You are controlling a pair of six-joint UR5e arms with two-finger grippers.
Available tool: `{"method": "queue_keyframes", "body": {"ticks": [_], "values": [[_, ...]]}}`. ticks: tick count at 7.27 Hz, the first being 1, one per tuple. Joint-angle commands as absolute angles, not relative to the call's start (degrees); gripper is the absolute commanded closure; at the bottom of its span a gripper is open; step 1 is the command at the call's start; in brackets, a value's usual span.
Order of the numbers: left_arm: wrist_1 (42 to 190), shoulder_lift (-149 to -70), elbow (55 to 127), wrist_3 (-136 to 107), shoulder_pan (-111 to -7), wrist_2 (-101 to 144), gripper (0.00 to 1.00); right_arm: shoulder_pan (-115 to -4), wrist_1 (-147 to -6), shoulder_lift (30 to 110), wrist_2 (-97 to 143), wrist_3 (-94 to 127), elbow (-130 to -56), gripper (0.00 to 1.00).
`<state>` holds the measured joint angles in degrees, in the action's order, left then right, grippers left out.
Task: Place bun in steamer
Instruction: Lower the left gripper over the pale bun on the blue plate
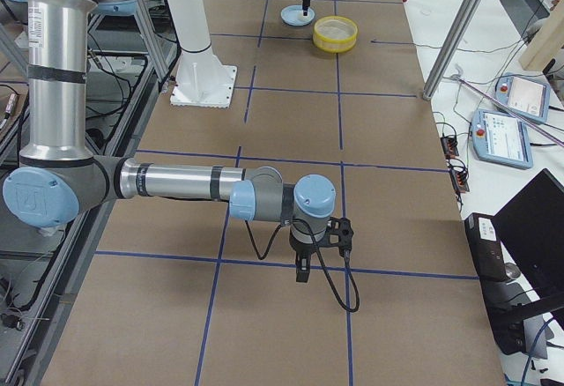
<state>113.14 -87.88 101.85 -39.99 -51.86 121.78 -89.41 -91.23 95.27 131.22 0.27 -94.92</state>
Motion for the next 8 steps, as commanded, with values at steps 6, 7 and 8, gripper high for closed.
{"method": "queue_keyframes", "body": {"ticks": [6,7,8], "values": [[113.5,-86.9,97.3,-32.6,-51.8,122.7,0.00,-89.4,-91.2,95.3,131.2,0.3,-94.9,0.00],[113.5,-87.0,97.6,-33.1,-51.8,122.7,0.00,-89.4,-91.2,95.3,131.2,0.3,-94.9,0.00],[113.5,-87.1,97.8,-33.3,-51.8,122.8,0.00,-89.4,-91.2,95.3,131.2,0.3,-94.9,0.00]]}}
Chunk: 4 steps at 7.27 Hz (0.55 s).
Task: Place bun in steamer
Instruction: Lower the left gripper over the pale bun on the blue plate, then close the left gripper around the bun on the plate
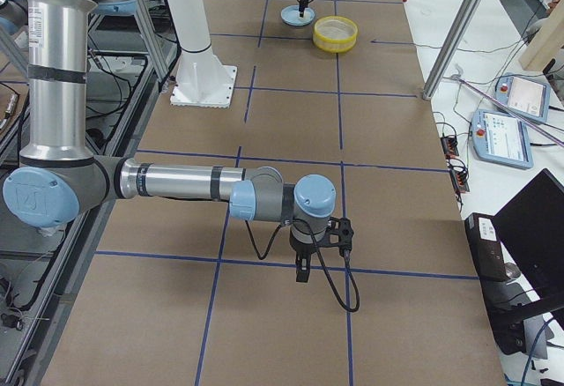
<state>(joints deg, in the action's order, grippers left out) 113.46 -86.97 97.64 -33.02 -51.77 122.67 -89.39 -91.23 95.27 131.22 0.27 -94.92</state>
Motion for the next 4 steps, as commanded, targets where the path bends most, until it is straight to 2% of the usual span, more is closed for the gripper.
{"method": "queue_keyframes", "body": {"ticks": [1,4], "values": [[113.5,-87.2,97.6,-33.2,-51.7,122.8,0.00,-89.5,-91.2,95.3,131.2,0.3,-94.9,0.00],[113.5,-87.2,97.0,-32.9,-51.6,123.0,0.00,-89.5,-91.2,95.3,131.2,0.3,-94.9,0.00]]}}
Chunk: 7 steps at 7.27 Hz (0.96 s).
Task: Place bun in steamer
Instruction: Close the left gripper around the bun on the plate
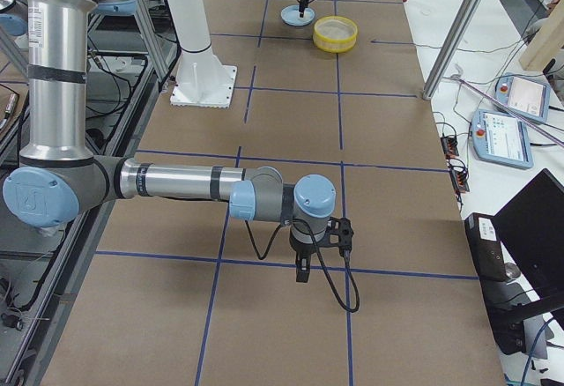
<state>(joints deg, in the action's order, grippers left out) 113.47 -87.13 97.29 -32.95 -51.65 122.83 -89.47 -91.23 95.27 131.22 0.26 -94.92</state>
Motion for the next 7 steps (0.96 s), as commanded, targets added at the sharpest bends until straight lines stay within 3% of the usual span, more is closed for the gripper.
{"method": "queue_keyframes", "body": {"ticks": [1,5,7], "values": [[113.5,-87.2,96.9,-32.8,-51.6,124.4,0.00,-89.4,-91.2,95.3,131.2,0.3,-94.9,0.00],[113.5,-87.6,96.6,-33.0,-51.3,124.6,0.01,-89.5,-91.2,95.3,131.2,0.3,-94.9,0.00],[115.1,-88.2,95.3,-33.2,-51.3,124.6,0.11,-89.4,-91.2,95.3,131.2,0.3,-94.9,0.00]]}}
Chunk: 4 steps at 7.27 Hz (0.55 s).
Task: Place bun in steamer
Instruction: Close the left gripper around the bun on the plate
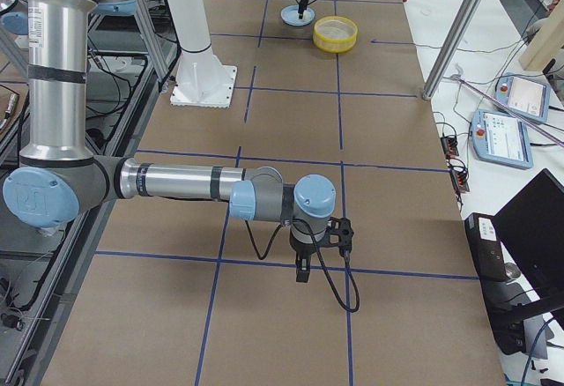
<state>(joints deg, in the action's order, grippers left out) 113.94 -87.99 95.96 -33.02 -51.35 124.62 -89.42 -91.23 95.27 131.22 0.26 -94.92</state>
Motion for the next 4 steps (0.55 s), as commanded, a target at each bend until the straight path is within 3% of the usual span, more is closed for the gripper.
{"method": "queue_keyframes", "body": {"ticks": [1,3,4], "values": [[115.2,-88.2,95.1,-33.3,-51.3,125.1,0.26,-89.4,-91.2,95.3,131.2,0.3,-94.9,0.00],[115.3,-88.2,95.1,-33.3,-51.3,125.4,0.54,-89.5,-91.2,95.3,131.2,0.3,-94.9,0.00],[115.3,-88.2,95.2,-33.3,-51.3,125.6,0.62,-89.5,-91.2,95.3,131.2,0.3,-94.9,0.00]]}}
